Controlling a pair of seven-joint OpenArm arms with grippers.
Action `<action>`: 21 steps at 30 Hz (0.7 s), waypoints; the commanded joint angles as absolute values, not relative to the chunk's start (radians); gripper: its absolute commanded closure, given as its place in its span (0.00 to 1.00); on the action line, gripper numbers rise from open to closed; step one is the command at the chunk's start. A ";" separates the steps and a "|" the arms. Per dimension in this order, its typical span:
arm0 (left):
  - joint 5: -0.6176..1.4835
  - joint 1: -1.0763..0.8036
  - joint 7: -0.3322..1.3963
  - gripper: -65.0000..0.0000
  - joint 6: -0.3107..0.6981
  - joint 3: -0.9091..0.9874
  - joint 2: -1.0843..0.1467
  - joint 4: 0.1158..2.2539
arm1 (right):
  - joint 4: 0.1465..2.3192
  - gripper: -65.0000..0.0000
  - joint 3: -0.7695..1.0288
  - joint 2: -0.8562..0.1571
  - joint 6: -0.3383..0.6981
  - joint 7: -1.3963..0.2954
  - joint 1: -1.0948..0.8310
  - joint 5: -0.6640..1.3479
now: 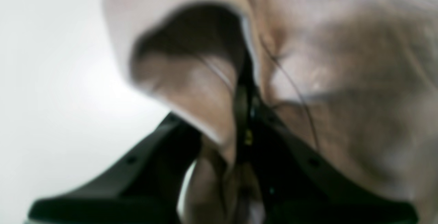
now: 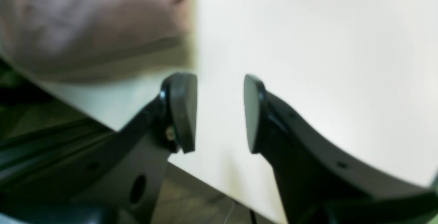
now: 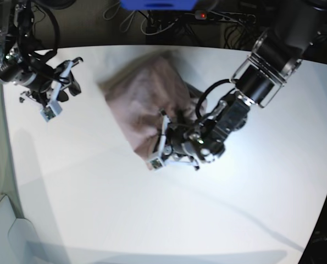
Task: Layout the t-shirt on the table in an organized manner, then fold the t-shirt properly
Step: 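Fold the grasped edge over the bundle with the left gripper and press it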
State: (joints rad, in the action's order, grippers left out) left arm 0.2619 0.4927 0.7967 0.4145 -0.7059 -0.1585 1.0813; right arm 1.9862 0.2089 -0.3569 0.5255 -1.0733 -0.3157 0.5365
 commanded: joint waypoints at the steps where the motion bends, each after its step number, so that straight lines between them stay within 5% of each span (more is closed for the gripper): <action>1: 0.228 0.490 0.802 1.00 0.418 -0.733 -0.143 1.076 | 2.005 0.64 0.234 -0.369 0.532 -1.056 -0.321 0.547; 11: -0.124 0.489 0.565 1.00 0.418 -0.947 -0.035 1.078 | 2.005 0.64 0.372 -0.344 0.533 -1.058 -0.375 0.547; 21: -0.371 0.513 0.552 1.00 0.420 -1.106 0.016 1.078 | 2.005 0.64 0.386 -0.325 0.533 -1.061 -0.397 0.547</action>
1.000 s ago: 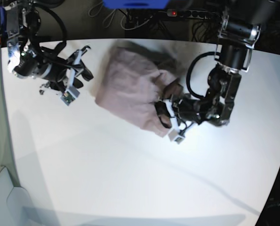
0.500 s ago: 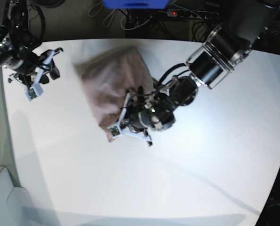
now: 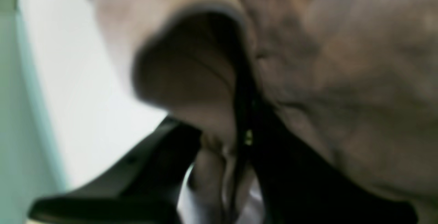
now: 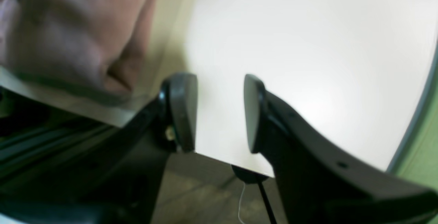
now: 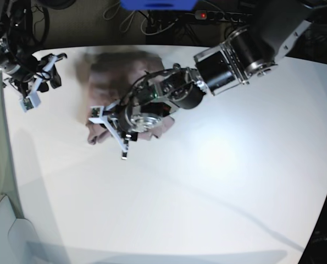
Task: Layout the t-shirt on the table in an organized manner, then fold the t-shirt properly
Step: 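Fold the grasped edge over the bundle with the left gripper and press it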
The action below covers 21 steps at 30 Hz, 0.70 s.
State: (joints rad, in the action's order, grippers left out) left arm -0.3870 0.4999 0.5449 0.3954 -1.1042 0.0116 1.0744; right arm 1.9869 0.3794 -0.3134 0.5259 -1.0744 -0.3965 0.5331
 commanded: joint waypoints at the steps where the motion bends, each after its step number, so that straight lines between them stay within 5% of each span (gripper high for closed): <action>1: -0.397 0.513 0.553 1.00 0.420 -1.116 0.016 1.078 | 2.005 0.64 0.386 -0.325 0.533 -1.061 -0.401 0.547; 14: -0.549 0.513 0.555 0.98 0.473 -1.115 0.015 1.078 | 2.005 0.64 0.387 -0.323 0.533 -1.061 -0.417 0.547; 17: -0.550 0.515 0.562 0.85 0.575 -1.115 0.015 1.078 | 2.005 0.64 0.387 -0.323 0.533 -1.061 -0.417 0.547; 21: -0.550 0.530 0.582 0.59 0.578 -1.113 0.016 1.087 | 2.005 0.64 0.387 -0.323 0.533 -1.061 -0.418 0.547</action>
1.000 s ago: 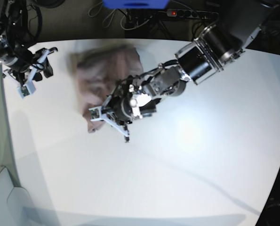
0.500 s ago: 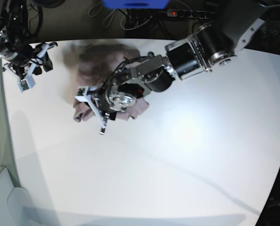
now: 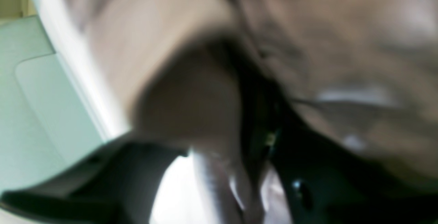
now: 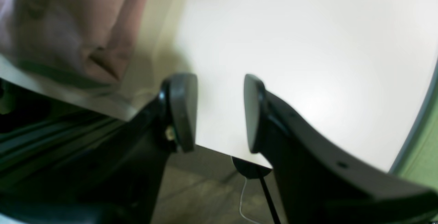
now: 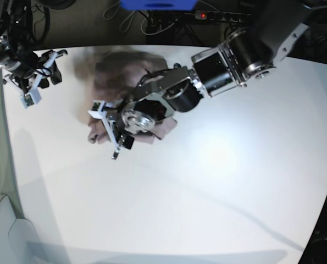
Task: Layout the t-shirt on the table in an organized manner, then fold the t-shirt properly
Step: 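Fold the grasped edge over the bundle with the left gripper and press it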
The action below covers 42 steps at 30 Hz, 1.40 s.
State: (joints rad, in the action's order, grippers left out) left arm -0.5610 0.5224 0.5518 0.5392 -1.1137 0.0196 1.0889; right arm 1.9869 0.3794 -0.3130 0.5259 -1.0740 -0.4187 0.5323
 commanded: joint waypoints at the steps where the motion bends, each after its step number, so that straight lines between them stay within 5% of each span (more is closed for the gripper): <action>1: -0.550 0.533 0.582 0.56 0.576 -1.113 0.016 1.087 | 2.005 0.64 0.387 -0.323 0.533 -1.061 -0.418 0.547; 13: -0.547 0.573 0.575 0.54 0.587 -0.934 0.016 1.170 | 2.005 0.64 0.386 -0.315 0.533 -1.061 -0.417 0.547; 30: -0.541 0.631 0.575 0.54 0.590 -0.926 0.039 1.167 | 2.005 0.64 0.383 -0.309 0.533 -1.061 -0.417 0.547; 34: -0.541 0.638 0.579 0.54 0.698 -0.928 0.033 1.168 | 2.005 0.64 0.383 -0.309 0.533 -1.061 -0.417 0.547; 42: -0.541 0.644 0.582 0.54 0.698 -0.918 0.038 1.155 | 2.005 0.64 0.384 -0.309 0.533 -1.061 -0.415 0.547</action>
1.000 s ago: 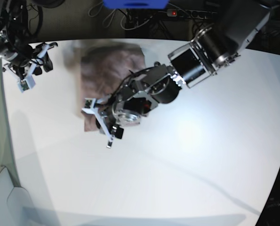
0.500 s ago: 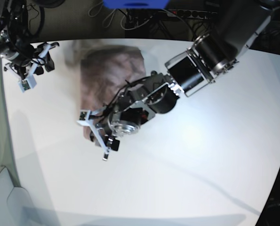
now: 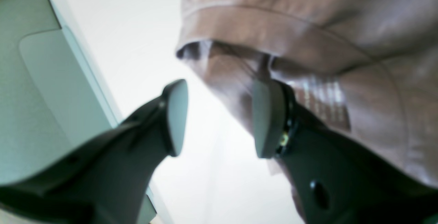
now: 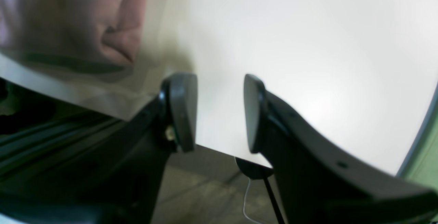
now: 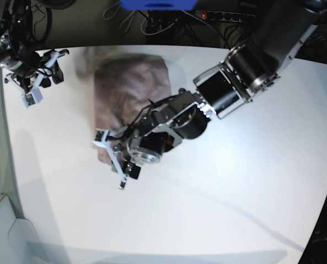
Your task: Layout the t-shirt on the table in an organized manner, then fold the t-shirt properly
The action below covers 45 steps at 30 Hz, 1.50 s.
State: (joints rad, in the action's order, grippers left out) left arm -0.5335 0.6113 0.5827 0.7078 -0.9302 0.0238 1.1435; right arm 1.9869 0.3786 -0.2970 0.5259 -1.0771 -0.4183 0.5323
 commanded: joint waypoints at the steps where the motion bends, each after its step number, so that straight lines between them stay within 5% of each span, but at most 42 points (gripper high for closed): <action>1: -0.539 0.641 0.582 0.54 0.698 -0.898 0.039 1.155 | 2.005 0.64 0.384 -0.309 0.533 -1.061 -0.414 0.547; 16: -0.539 0.587 0.584 0.55 0.698 -0.199 0.114 1.268 | 2.012 0.65 0.380 -0.308 0.533 -1.055 -0.381 0.684; 22: -0.539 0.509 0.696 0.56 0.698 0.131 0.059 1.394 | 2.012 0.89 0.366 -0.292 0.533 -1.061 -0.306 0.885; 24: -0.539 0.464 0.739 0.65 0.698 0.189 0.025 1.437 | 2.012 0.99 0.323 -0.289 0.533 -1.061 -0.268 0.908; 29: -0.539 0.308 0.832 1.00 0.698 0.300 -0.059 1.598 | 2.012 1.00 0.094 -0.242 0.533 -1.061 -0.176 0.921; 35: -0.539 0.085 0.883 1.00 0.698 0.446 -0.143 1.791 | 1.960 1.00 -0.111 -0.166 0.529 -1.055 -0.062 0.915; 45: -0.444 -0.176 0.874 1.00 0.698 0.717 -0.180 1.911 | 1.676 1.00 -0.188 -0.170 0.529 -1.006 0.085 0.915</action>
State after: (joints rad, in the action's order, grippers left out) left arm -0.4294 -0.1787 0.8680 0.7082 0.7116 -0.1661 1.8942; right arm 1.6623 -0.1890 -0.1665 0.5247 -1.0210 0.0723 0.8932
